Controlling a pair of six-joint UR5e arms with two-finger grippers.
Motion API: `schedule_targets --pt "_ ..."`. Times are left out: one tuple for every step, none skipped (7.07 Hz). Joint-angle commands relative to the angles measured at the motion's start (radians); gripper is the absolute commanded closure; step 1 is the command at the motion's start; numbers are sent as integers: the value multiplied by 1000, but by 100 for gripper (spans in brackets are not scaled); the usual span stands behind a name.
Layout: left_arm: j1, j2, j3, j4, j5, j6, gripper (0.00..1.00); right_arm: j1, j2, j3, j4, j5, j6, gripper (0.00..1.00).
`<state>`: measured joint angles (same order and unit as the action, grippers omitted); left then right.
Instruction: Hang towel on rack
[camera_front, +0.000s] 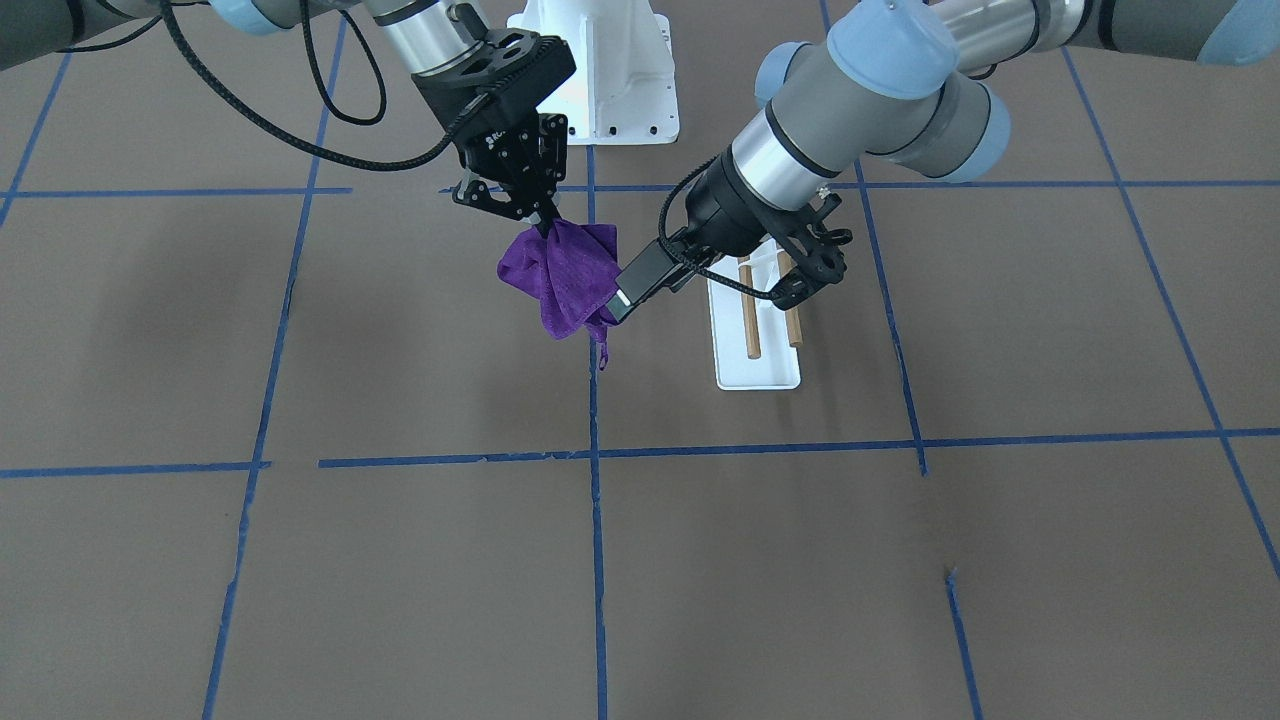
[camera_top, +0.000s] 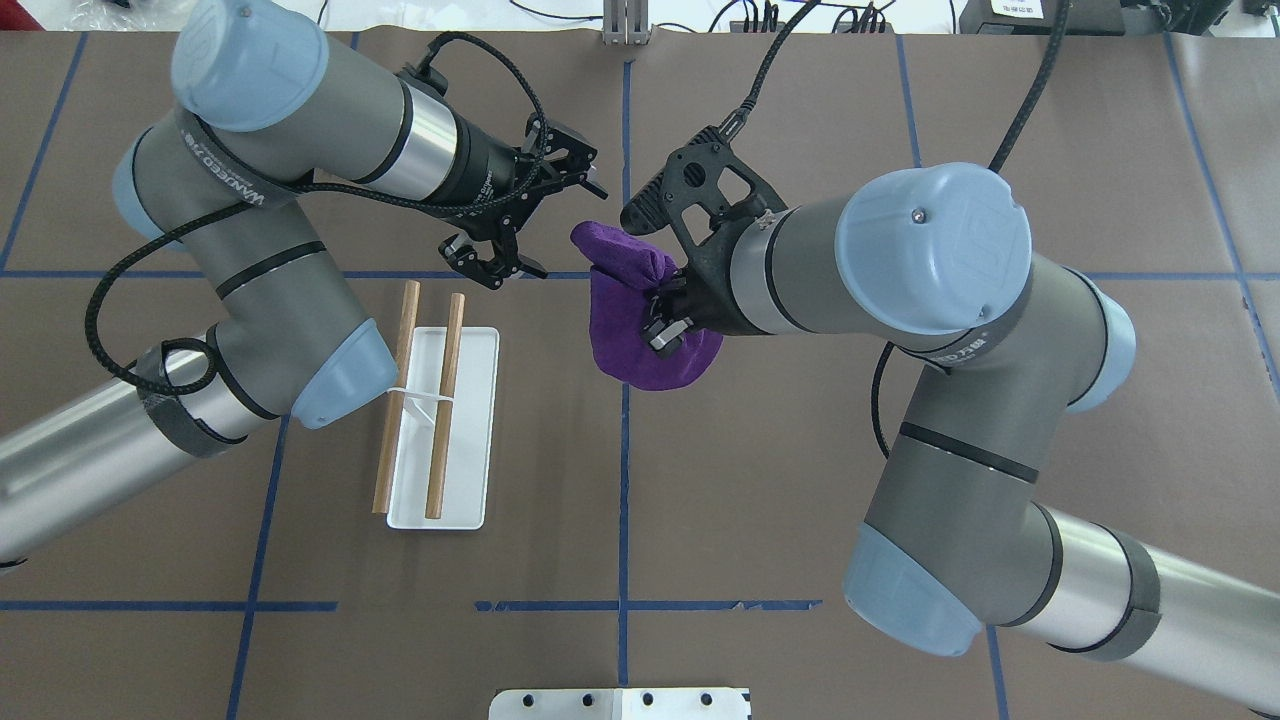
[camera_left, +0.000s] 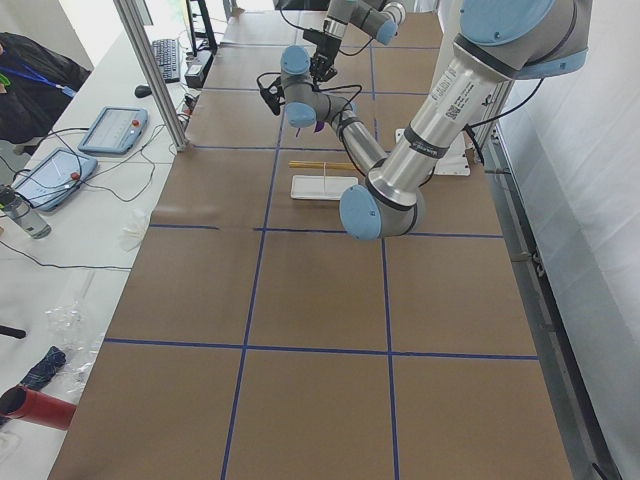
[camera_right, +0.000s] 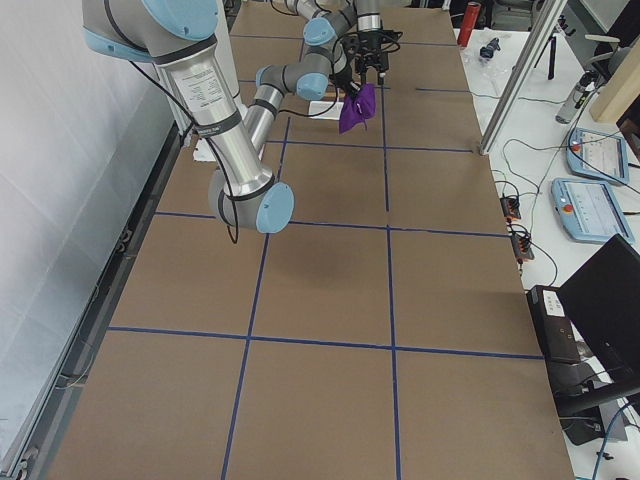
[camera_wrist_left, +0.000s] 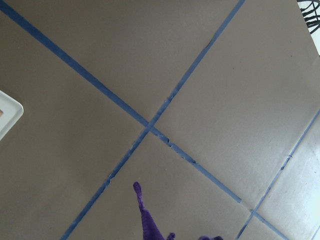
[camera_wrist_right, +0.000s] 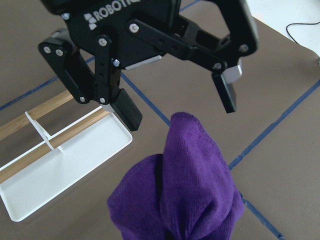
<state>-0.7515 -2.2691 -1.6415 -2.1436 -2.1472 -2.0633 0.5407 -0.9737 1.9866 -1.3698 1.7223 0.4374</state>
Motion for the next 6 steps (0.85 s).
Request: schedule_targets --pt "7 -15 2 -1 3 -17 0 -5 1 -2 0 -3 -5 100" --pt "7 -15 0 1 3 -15 15 -5 3 -2 0 -1 -6 100" --pt "9 -15 0 -2 3 -12 49 -5 4 -2 0 -1 -6 100" --pt "8 -15 0 -10 1 -6 72 -5 6 -2 1 0 -6 100" --pt "9 -13 -1 -31 1 -3 80 -5 6 -2 1 0 -8 100" --pt "9 -12 -1 -35 1 -3 81 -5 4 -2 1 0 -8 100"
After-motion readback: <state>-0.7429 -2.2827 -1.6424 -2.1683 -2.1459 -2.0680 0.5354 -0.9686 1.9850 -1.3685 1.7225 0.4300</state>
